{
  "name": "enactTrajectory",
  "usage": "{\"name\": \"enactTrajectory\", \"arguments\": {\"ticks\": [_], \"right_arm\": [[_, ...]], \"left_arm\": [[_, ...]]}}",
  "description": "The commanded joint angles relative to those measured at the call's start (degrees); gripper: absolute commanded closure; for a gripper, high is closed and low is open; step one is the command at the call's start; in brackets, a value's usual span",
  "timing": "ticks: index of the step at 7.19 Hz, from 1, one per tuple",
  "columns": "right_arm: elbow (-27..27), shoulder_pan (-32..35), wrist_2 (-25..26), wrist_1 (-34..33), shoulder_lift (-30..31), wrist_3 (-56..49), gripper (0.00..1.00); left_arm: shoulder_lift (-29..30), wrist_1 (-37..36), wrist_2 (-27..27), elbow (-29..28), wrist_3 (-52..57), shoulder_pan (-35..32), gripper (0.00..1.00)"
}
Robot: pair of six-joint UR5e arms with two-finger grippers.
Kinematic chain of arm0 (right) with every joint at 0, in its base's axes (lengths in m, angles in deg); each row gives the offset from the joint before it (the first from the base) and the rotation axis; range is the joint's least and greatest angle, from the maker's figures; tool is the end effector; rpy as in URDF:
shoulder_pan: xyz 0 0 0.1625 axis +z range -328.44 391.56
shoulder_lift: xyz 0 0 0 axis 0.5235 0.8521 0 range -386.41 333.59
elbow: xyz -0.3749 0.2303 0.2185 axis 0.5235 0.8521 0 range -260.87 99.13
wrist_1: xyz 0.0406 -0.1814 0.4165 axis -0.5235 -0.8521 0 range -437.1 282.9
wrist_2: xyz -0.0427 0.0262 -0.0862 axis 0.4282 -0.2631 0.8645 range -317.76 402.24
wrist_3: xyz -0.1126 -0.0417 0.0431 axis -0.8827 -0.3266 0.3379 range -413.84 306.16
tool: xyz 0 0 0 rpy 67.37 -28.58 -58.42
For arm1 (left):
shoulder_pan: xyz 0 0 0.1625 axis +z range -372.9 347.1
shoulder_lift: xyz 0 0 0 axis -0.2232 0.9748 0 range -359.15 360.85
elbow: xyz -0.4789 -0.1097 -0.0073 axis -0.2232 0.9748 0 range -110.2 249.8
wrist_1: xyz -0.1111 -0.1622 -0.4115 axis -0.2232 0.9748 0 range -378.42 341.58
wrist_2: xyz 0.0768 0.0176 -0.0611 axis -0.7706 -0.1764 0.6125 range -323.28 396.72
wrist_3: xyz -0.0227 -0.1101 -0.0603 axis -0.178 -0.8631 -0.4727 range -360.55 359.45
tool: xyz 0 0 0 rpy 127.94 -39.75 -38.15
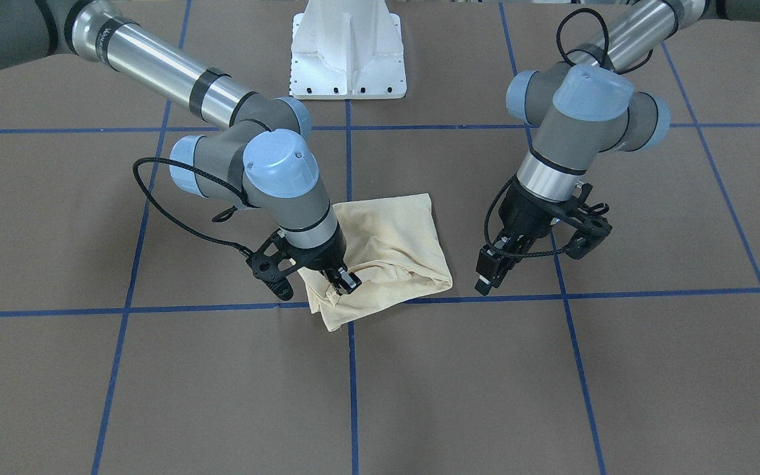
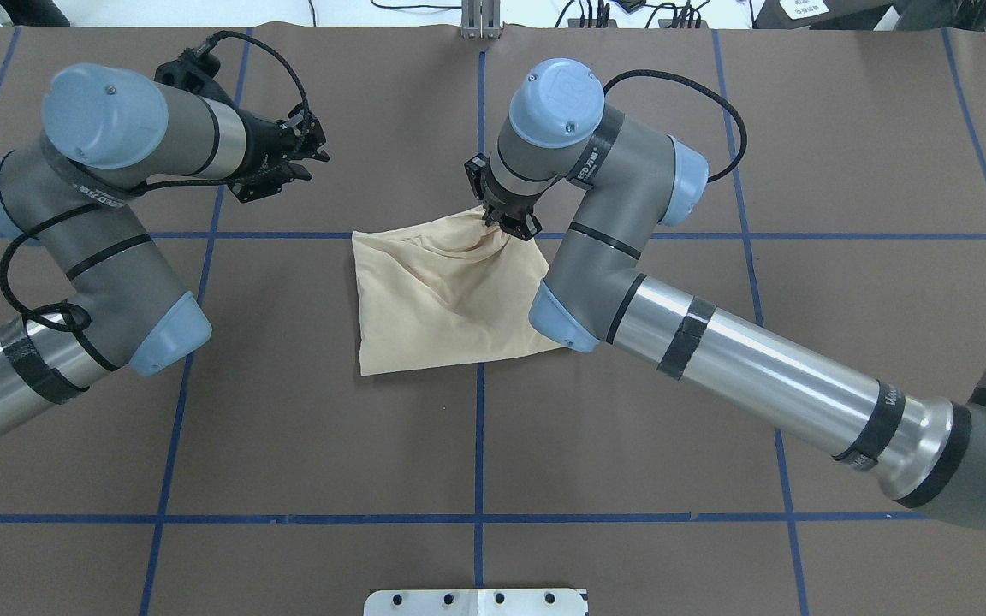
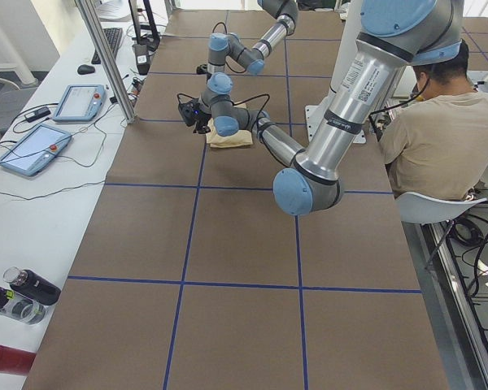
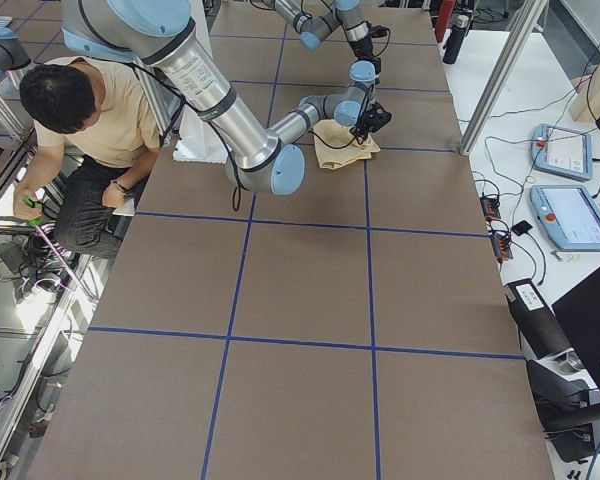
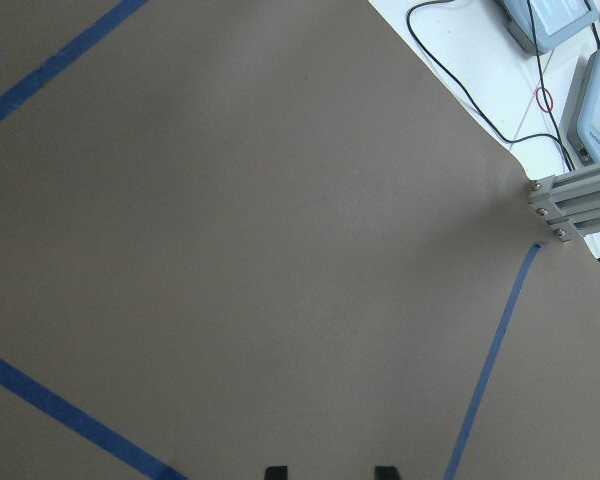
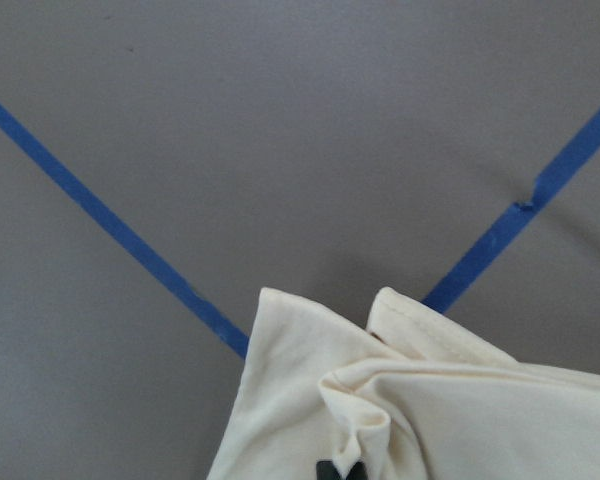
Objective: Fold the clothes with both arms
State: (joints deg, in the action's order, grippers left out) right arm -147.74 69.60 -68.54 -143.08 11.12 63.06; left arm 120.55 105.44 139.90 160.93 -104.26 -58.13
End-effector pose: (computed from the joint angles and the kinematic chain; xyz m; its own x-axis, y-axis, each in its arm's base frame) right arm -0.6743 -0.6394 0.2392 0.2600 0.7403 0.6199 -0.5264 0.6469 -0.5518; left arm 0.4702 -0.6221 0.3287 0.1629 -0.4921 -0.8551 0.6019 0.7363 -0.3091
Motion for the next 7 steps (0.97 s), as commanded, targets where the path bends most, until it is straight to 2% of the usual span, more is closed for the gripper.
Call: {"name": "enactTrajectory", "arguments": {"ticks": [1, 3, 4, 5, 6, 7], "right_arm": [[3.57, 0.9, 0.22, 1.9, -1.83, -1.13, 1.0], [6.48, 1.43, 0.57, 1.9, -3.68, -1.32, 1.0], [7.36, 1.43, 0.75, 1.9, -3.95, -1.32, 0.69], [7.8, 1.51, 1.01, 1.9, -4.12, -1.32, 0.62], [8.85, 1.51, 1.45, 1.9, -4.56, -1.84, 0.44], [9.3, 1.86, 1.54, 1.9, -4.74, -2.11, 0.42]], "left_arm": [[-0.17, -0.03, -0.17, 0.1, 0.0, -0.03, 0.6], [-0.17, -0.03, -0.26, 0.19, 0.0, -0.03, 0.6], [-0.17, -0.11, -0.26, 0.37, 0.0, -0.03, 0.6], [-0.17, -0.12, -0.26, 0.37, 0.0, -0.12, 0.6], [-0.17, -0.12, -0.26, 0.72, 0.0, -0.12, 0.6], [-0.43, -0.12, -0.26, 0.81, 0.0, -0.12, 0.6]]}}
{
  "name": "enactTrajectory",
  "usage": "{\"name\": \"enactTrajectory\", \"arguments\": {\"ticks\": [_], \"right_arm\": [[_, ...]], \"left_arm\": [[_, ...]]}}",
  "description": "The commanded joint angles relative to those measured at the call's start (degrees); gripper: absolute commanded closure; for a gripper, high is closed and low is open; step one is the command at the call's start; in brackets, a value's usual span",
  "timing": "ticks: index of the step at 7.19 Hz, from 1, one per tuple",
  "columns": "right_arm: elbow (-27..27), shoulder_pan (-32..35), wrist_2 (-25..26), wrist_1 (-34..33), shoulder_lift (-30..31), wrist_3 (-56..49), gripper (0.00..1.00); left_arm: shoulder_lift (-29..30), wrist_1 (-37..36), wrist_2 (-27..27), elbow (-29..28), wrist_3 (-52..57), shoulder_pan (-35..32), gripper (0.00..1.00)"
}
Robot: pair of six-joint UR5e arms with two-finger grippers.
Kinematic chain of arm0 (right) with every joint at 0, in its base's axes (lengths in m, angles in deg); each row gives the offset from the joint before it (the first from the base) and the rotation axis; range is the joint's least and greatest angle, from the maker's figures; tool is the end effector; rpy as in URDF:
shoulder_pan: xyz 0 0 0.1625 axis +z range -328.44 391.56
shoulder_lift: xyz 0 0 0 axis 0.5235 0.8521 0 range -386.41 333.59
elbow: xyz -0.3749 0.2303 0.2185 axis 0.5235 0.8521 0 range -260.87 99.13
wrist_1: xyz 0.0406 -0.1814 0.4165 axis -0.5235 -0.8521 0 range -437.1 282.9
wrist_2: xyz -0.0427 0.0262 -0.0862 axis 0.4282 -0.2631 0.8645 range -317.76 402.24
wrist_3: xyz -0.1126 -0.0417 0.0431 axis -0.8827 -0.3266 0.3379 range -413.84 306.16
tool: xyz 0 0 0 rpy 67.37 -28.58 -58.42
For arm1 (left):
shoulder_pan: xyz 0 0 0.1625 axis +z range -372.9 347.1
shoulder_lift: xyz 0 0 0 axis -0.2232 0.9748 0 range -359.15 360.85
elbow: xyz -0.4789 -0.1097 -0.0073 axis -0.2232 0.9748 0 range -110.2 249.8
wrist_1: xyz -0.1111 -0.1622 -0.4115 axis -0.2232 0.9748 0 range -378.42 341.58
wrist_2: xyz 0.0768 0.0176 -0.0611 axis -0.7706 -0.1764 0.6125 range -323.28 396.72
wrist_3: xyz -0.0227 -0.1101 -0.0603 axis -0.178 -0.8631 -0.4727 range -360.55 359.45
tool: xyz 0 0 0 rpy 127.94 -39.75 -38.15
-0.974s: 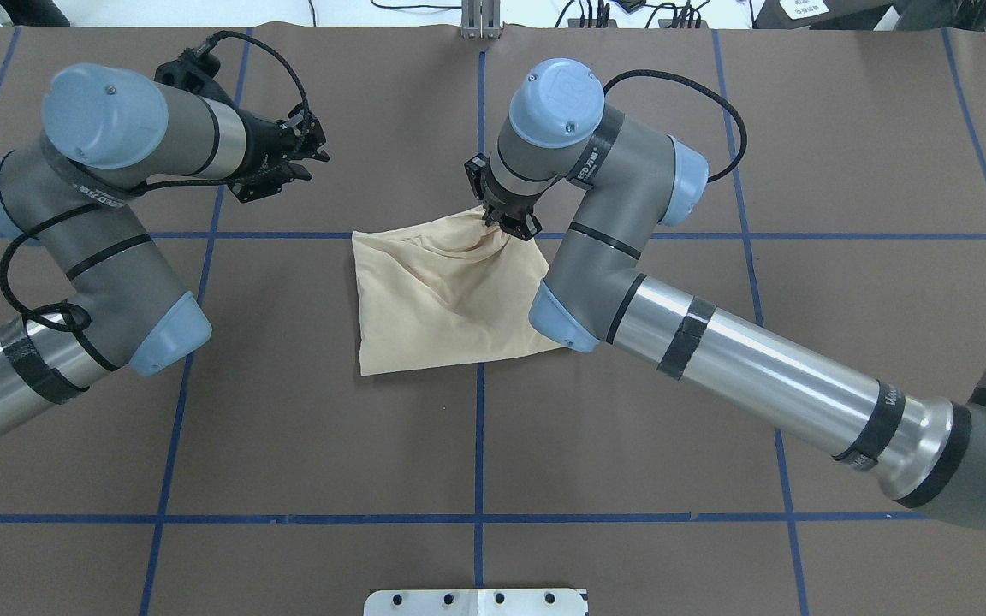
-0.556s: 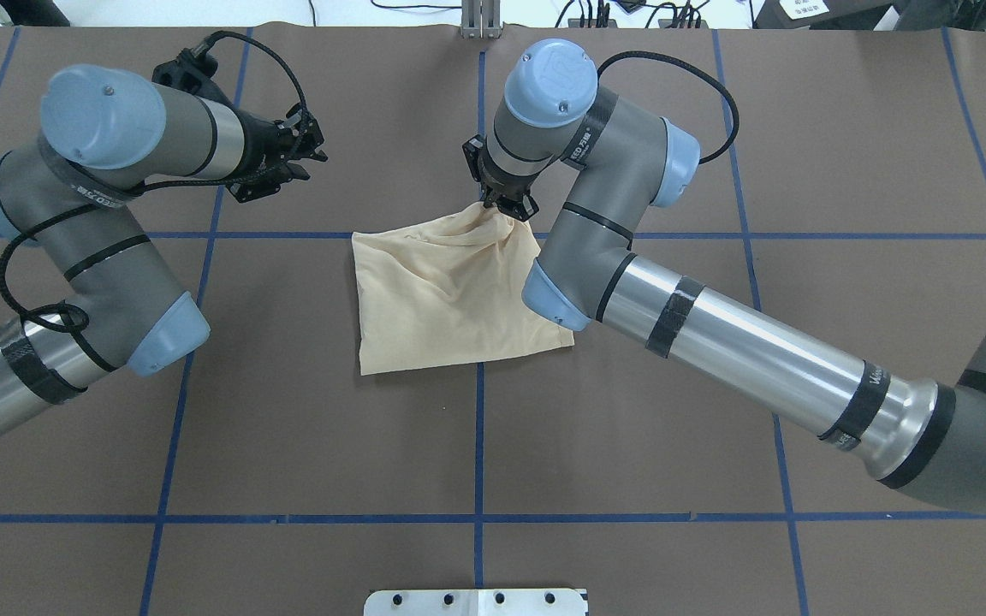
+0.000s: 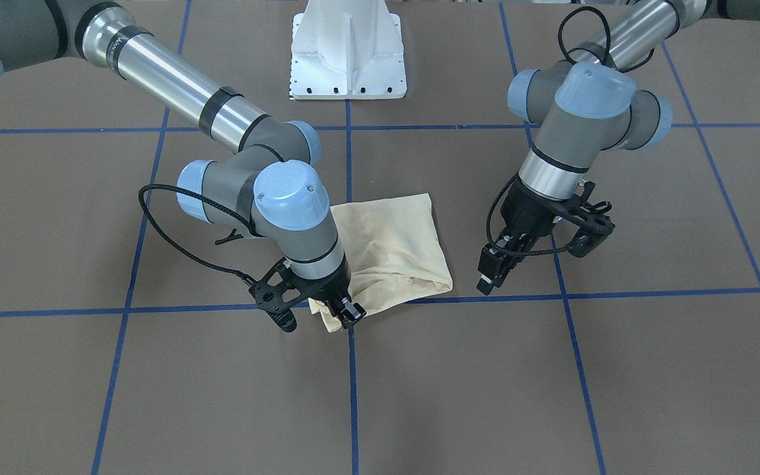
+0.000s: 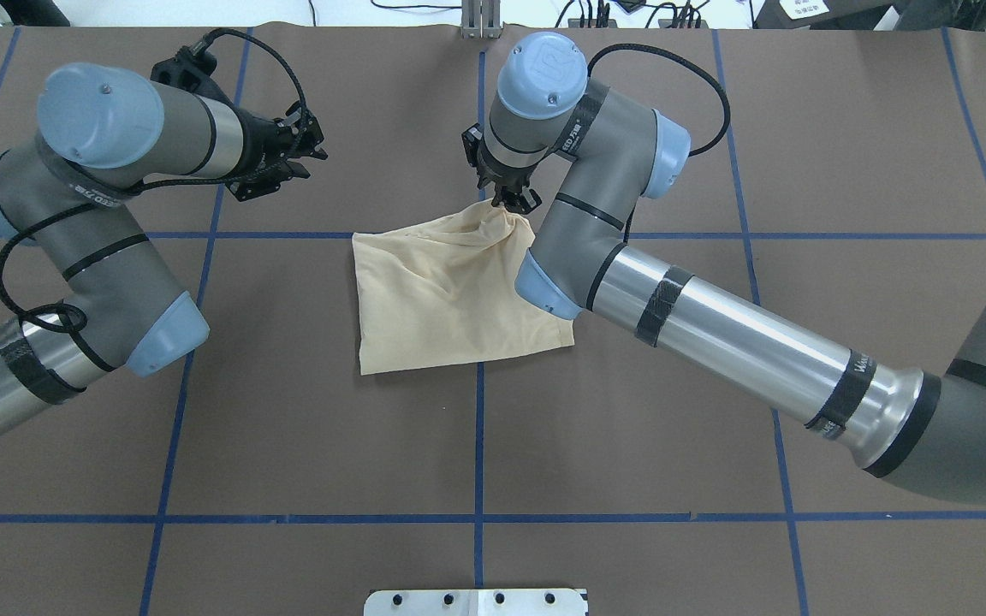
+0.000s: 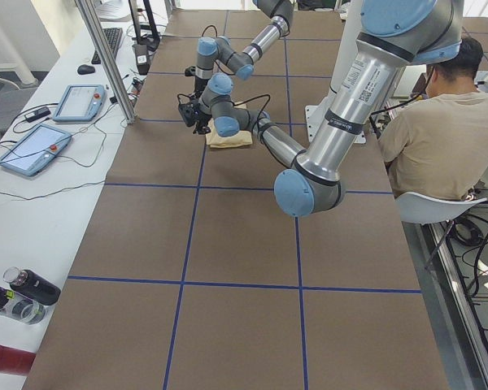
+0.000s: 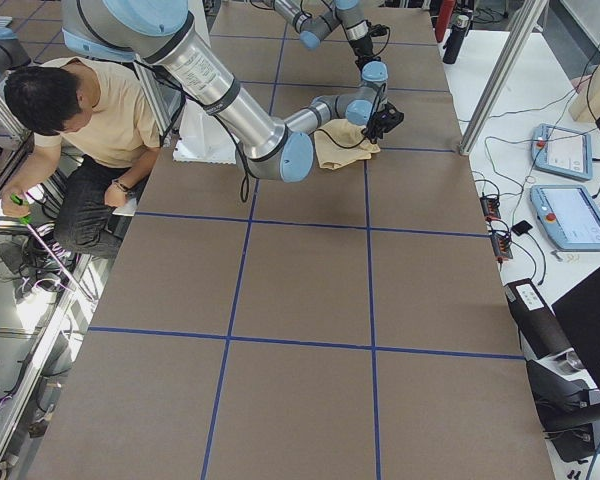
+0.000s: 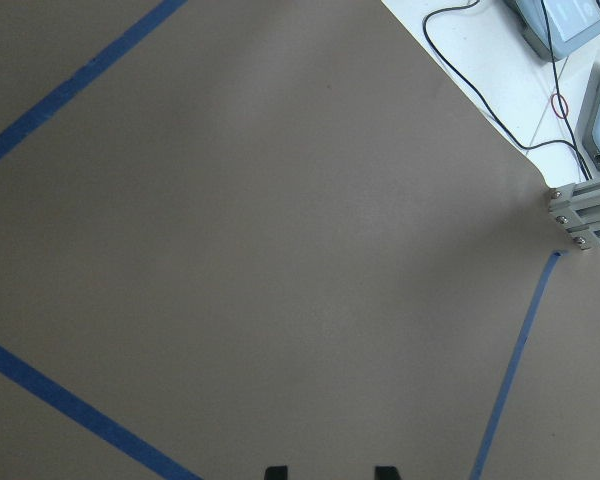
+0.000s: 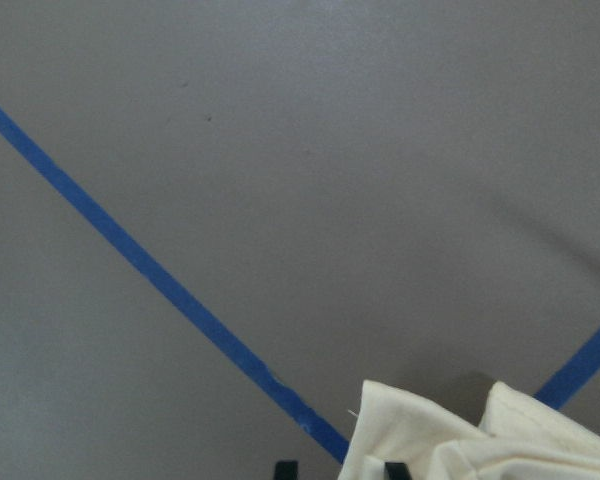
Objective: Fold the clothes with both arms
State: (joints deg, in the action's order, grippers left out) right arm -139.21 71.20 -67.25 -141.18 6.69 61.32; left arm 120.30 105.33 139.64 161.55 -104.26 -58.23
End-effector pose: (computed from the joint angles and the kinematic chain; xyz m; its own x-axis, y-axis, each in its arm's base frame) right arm -0.6831 -0.6838 0.2425 0.2666 0.7411 0.6162 -0.5684 0.6372 -0.5205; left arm 0.4664 -0.6209 0.3267 0.1585 -0.4892 -0.8577 0.6057 0.7342 -0.3068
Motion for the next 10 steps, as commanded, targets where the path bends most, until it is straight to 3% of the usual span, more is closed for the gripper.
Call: {"name": "enactTrajectory", "arguments": {"ticks": [1, 3, 4, 6, 8, 10], "right_arm": [[0.77, 2.0, -0.36, -0.09, -0.83, -1.41, 0.39], [0.08, 5.69, -4.73, -2.09, -0.14, -6.23, 0.34], [-1.58, 8.06, -7.55, -4.11, 1.17, -8.96, 0.31], [-12.36, 12.02, -8.89, -11.74, 9.66, -21.13, 0.3], [-23.25, 16.32, -9.33, -15.28, 20.72, -35.28, 0.3], [-28.82, 23.87, -15.55, -15.29, 29.62, -47.42, 0.3]], "left_arm": [[-0.7, 0.0, 0.0, 0.18, 0.09, -0.01, 0.6], [-1.06, -0.18, 1.31, 1.05, 5.93, -1.68, 0.62], [-3.23, -0.01, 4.54, 1.58, 9.63, -3.25, 0.65], [-7.63, 0.08, 11.22, 3.78, 21.57, -7.73, 0.86], [-11.84, -0.09, 18.85, 3.79, 35.95, -14.47, 0.86], [-18.25, -0.18, 23.8, 3.79, 56.59, -22.3, 0.86]]}}
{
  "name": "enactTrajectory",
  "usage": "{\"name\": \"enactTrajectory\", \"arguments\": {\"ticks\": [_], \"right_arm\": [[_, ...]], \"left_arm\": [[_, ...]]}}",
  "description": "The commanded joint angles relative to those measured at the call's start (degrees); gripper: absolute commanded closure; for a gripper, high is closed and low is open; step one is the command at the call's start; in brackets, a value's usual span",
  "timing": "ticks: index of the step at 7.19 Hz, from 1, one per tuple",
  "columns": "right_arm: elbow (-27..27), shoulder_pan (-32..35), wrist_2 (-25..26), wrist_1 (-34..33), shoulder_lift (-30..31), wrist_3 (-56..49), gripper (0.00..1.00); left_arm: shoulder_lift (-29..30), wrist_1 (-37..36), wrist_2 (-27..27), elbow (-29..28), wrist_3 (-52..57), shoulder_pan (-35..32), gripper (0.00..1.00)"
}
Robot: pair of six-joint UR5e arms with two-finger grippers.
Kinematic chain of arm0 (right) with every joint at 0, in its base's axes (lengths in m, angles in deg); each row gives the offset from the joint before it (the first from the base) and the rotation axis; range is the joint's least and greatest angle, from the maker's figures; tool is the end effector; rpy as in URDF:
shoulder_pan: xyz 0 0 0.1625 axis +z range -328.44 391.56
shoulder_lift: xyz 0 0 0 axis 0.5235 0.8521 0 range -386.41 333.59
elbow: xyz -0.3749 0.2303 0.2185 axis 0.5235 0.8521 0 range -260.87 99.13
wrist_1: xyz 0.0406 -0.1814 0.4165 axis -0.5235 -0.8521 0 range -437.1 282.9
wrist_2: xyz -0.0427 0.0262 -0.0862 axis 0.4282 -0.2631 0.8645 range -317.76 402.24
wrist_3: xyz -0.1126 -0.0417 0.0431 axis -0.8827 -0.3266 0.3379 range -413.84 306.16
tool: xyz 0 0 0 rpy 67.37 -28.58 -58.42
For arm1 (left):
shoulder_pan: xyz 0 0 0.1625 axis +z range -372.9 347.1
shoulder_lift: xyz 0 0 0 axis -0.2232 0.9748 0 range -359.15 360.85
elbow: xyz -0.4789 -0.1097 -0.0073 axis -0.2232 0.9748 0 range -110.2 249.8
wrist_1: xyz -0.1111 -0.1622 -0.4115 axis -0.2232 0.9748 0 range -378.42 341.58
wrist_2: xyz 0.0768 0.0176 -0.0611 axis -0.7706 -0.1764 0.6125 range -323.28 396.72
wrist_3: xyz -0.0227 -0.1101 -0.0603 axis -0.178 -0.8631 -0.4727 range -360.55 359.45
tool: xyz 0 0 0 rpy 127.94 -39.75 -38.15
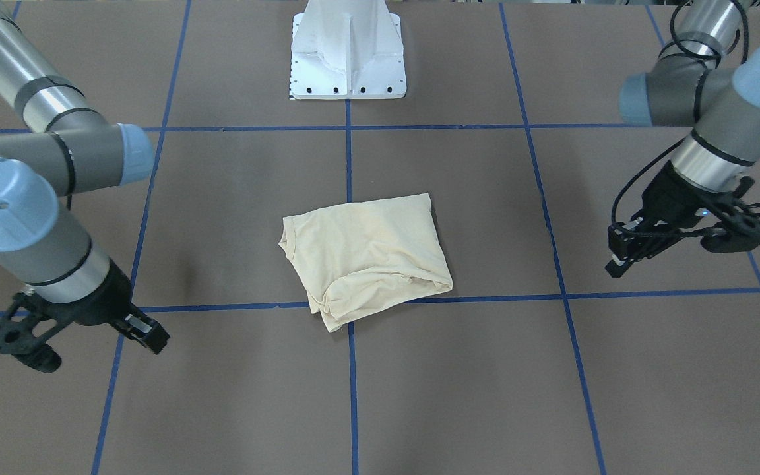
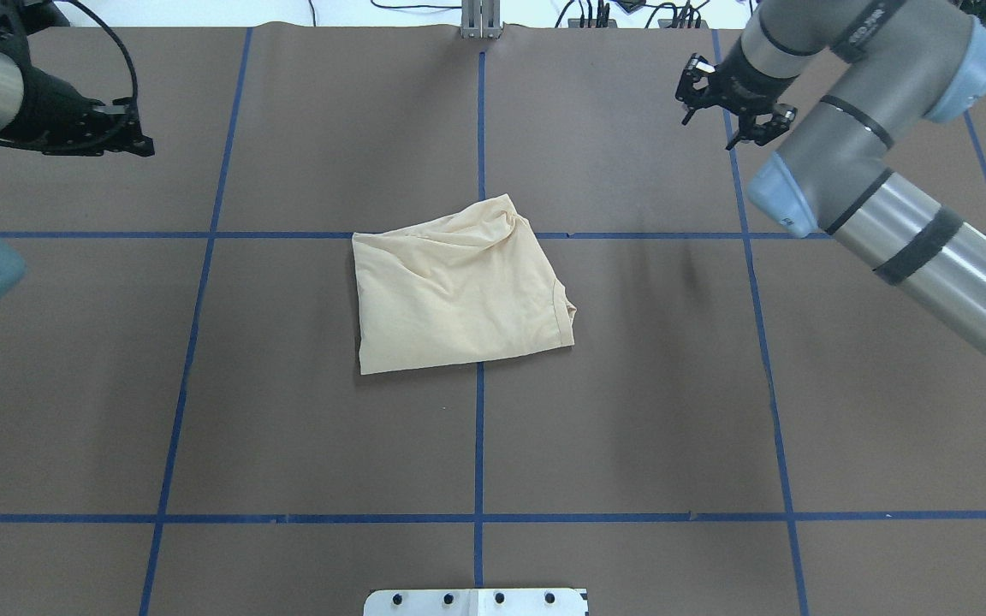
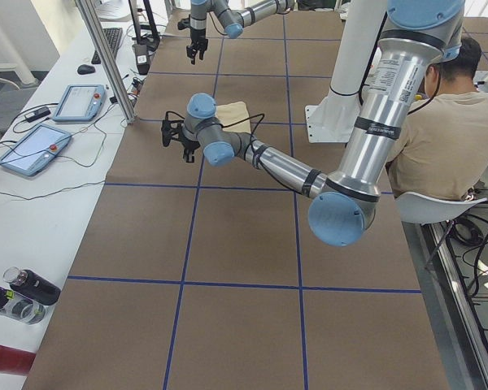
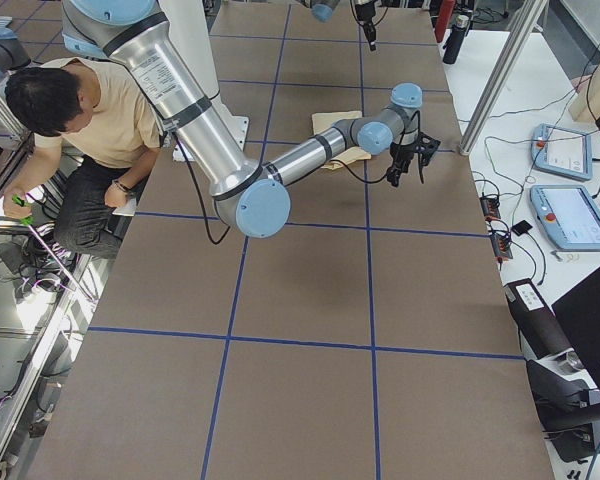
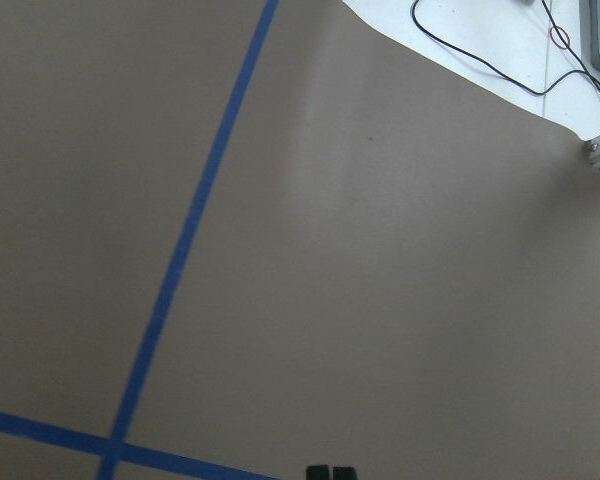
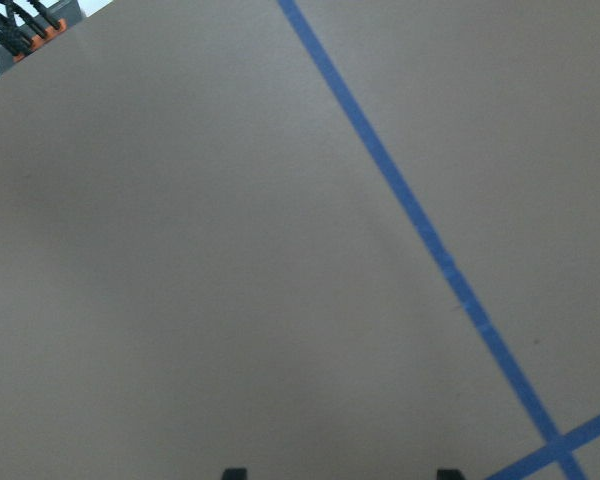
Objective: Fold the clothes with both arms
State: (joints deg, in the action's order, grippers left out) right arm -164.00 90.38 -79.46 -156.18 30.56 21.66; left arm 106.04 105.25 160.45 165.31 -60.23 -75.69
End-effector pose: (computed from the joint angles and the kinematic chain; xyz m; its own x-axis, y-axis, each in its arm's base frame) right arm -0.3597 -0.7224 0.4085 0.5411 0.4824 0.6888 -0.4423 0.8599 -0.2548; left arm 0.2558 -0.6342 0.4633 0.4990 -0.0527 -0.8650 0.3260 0.9362 0.1310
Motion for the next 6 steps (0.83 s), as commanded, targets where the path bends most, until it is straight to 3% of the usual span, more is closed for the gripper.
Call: {"name": "enactTrajectory", "arguments": {"ticks": [1, 3, 5, 6], "right_arm": [[-7.8, 7.17, -3.8, -0.28, 11.79, -15.04, 0.3], [-12.13, 13.92, -6.16, -3.25, 20.52, -31.9, 0.31], [-13.02, 21.75, -7.5, -8.78, 23.97, -49.12, 0.32], [-12.67, 24.83, -7.67, -11.33, 25.46, -61.57, 0.0]], "left_arm": [[-6.63, -0.53, 3.97, -0.41, 21.97, -8.71, 0.86], [-6.84, -9.62, 3.98, -2.07, 42.26, -17.58, 0.86], [-6.13, -11.61, 4.06, -6.1, 52.35, -22.53, 0.85], [-6.13, -11.61, 4.15, -8.65, 55.78, -24.2, 0.01]]}}
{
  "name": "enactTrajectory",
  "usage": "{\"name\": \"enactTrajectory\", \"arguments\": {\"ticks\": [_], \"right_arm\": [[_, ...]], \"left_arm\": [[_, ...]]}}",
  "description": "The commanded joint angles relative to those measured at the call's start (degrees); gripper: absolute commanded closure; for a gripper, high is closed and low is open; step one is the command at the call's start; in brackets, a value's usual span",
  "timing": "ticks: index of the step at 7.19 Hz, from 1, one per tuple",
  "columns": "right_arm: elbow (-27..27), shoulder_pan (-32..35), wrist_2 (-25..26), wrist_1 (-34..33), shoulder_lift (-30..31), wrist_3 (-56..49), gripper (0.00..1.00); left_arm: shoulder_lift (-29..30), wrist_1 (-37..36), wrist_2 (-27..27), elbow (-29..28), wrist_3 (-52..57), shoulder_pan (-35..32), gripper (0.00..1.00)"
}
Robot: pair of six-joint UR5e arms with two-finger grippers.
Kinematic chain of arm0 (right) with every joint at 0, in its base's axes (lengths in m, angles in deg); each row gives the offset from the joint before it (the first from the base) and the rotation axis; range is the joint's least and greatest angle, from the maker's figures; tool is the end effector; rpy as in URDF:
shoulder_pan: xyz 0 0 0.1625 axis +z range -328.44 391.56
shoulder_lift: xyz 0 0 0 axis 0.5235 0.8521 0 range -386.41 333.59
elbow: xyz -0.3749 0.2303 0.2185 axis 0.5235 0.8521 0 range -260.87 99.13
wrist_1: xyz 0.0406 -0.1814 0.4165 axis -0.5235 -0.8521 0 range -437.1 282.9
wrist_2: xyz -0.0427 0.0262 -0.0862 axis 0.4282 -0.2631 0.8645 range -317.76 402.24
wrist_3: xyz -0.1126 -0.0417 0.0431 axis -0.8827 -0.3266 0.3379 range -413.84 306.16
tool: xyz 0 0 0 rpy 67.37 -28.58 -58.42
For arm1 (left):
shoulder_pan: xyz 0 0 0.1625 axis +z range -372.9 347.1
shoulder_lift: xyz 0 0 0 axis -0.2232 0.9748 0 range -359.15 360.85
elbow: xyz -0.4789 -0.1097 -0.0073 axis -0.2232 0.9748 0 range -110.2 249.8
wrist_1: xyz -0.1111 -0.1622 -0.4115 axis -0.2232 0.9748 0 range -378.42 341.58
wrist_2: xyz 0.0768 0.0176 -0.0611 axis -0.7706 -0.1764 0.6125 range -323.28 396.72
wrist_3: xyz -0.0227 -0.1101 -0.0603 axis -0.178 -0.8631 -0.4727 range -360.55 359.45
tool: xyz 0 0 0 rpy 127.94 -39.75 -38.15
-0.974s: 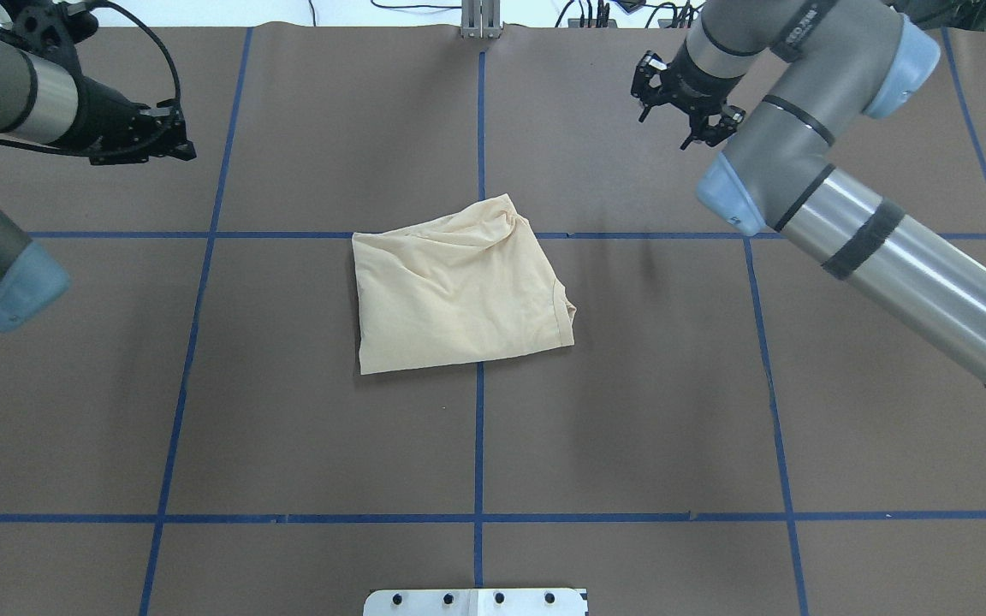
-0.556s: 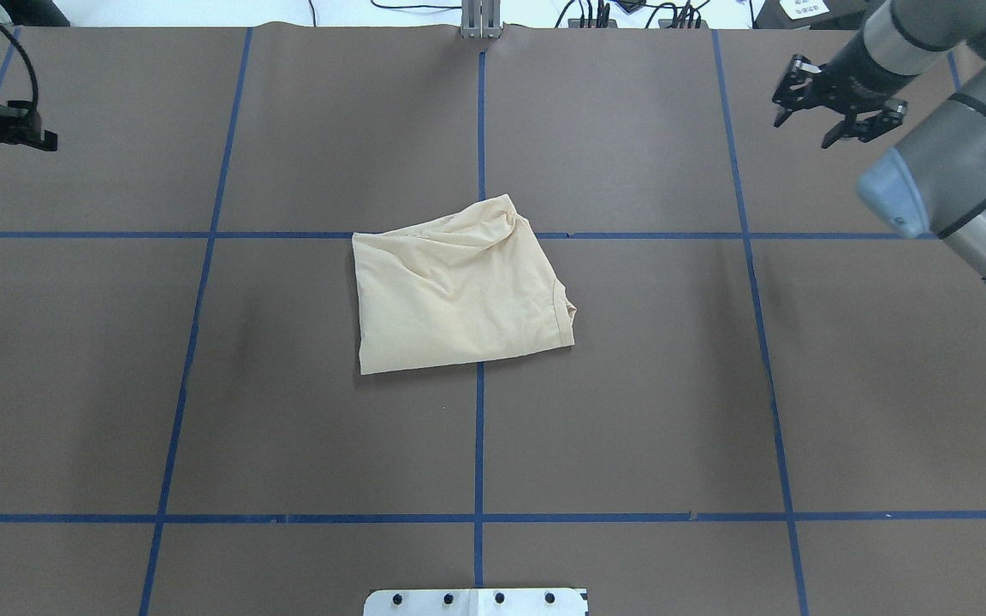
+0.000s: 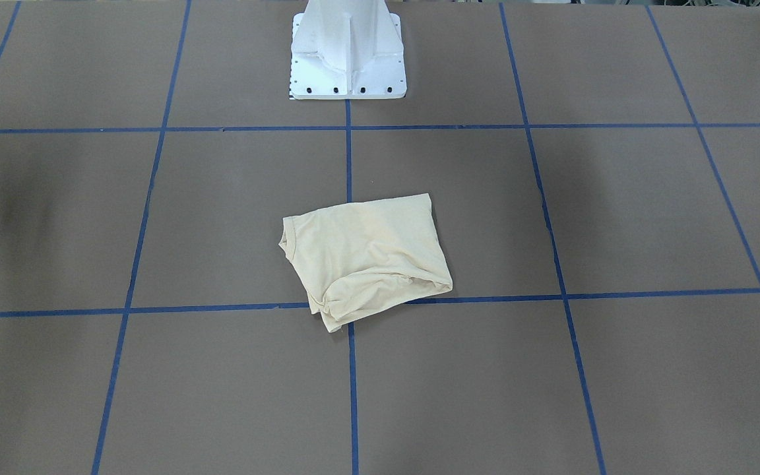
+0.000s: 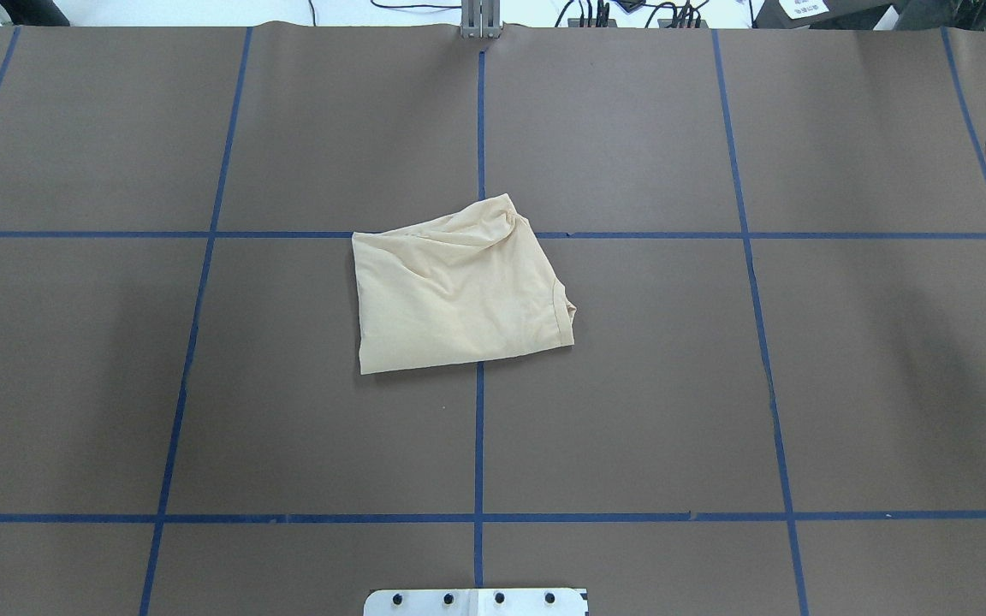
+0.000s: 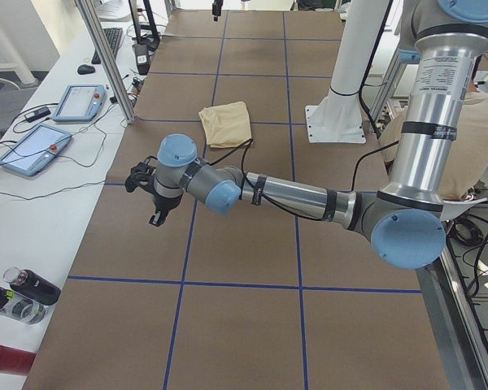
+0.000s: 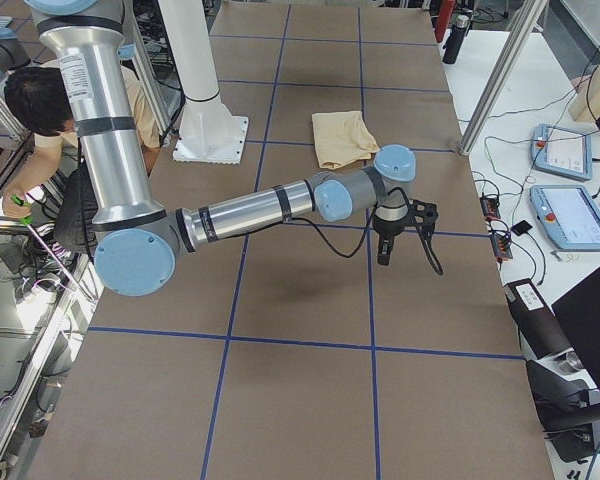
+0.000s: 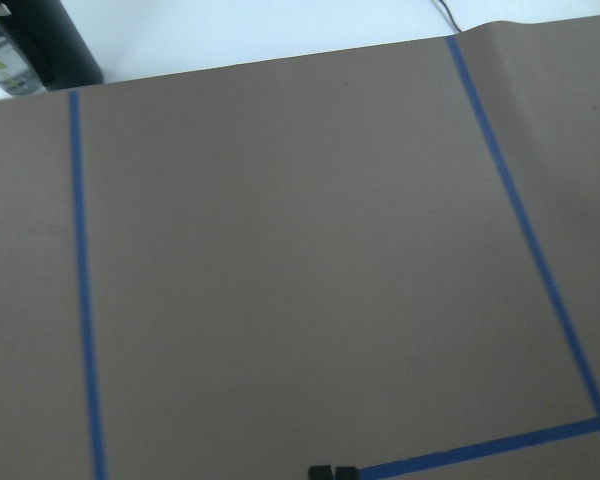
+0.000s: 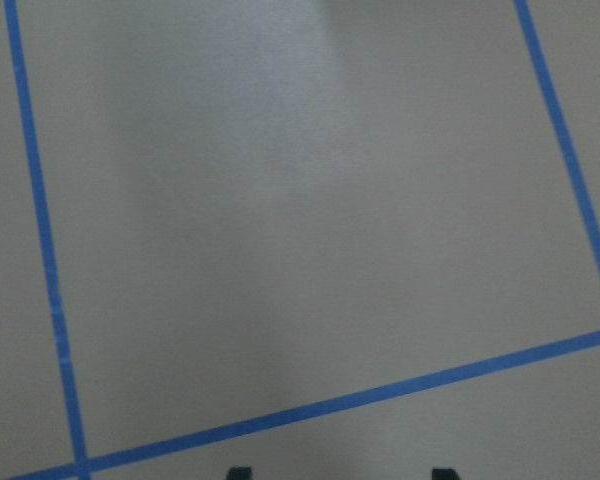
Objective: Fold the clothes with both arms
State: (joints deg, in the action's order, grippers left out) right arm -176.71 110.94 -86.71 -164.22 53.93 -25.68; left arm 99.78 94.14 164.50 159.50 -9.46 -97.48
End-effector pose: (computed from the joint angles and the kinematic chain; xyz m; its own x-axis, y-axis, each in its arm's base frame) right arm -0.0636 -0.6277 0.5929 0.7242 0.1418 0.6748 -0.1891 0.9820 -0.0034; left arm 0.0059 -0.6473 0.6170 0.7603 0.2537 -0.5980 0.0376 0.9018 0.4305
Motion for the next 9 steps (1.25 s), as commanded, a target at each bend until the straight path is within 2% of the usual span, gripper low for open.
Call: {"name": "enactTrajectory", "arguments": {"ticks": [1, 2, 5, 6, 7, 8, 9], "right_arm": [[-0.13, 5.69, -0.25, -4.28, 4.02, -30.37, 0.0], [-1.53, 5.96, -0.16, -7.07, 4.3, -32.62, 0.0], [-1.37, 5.88, -0.51, -7.54, 4.39, -32.2, 0.0], [-1.1, 5.88, -2.34, -7.54, 4.48, -30.98, 0.0], [-1.54, 5.88, -4.79, -6.93, 4.48, -22.97, 0.0], [-1.45, 5.88, -6.3, -6.84, 4.48, -19.41, 0.0], [-1.45, 5.88, -7.01, -6.75, 4.48, -19.28, 0.0]], "left_arm": [[0.56, -0.42, 5.24, -7.22, 11.14, -5.39, 0.0], [0.74, -0.59, 7.46, -7.43, 12.5, -5.5, 0.0], [0.74, -0.94, 7.57, -7.35, 12.52, -5.68, 0.0], [0.74, -3.12, 8.01, -7.09, 12.52, -5.68, 0.0], [0.3, -6.88, 8.1, -3.95, 12.52, -5.68, 0.0], [-0.14, -12.75, 8.19, 0.69, 12.34, -5.68, 0.0], [-0.49, -15.68, 8.28, 2.13, 12.43, -5.68, 0.0]]}}
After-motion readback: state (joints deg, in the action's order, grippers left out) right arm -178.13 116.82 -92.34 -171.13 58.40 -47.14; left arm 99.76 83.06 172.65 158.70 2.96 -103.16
